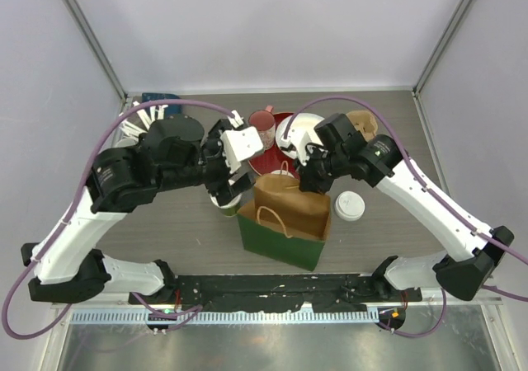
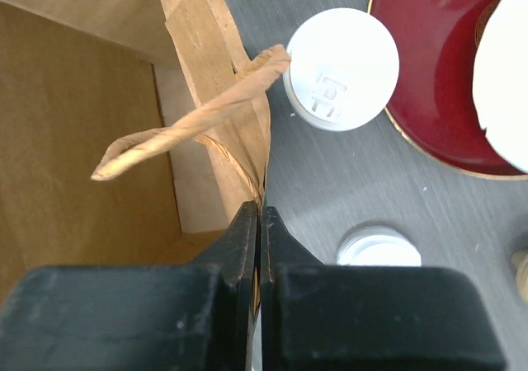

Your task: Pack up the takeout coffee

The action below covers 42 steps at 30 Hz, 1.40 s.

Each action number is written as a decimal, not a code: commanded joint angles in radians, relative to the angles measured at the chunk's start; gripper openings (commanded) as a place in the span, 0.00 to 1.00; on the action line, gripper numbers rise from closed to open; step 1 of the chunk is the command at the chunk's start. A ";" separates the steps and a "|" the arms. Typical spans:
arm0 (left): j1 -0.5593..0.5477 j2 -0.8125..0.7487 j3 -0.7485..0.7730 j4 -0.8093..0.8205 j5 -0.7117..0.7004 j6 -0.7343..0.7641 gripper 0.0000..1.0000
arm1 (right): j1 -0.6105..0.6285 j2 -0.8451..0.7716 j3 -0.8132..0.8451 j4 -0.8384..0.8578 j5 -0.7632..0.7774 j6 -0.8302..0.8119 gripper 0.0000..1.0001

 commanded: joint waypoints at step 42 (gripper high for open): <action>0.286 0.040 -0.277 0.161 0.147 0.009 0.81 | -0.439 -0.014 0.294 0.301 0.400 0.445 0.61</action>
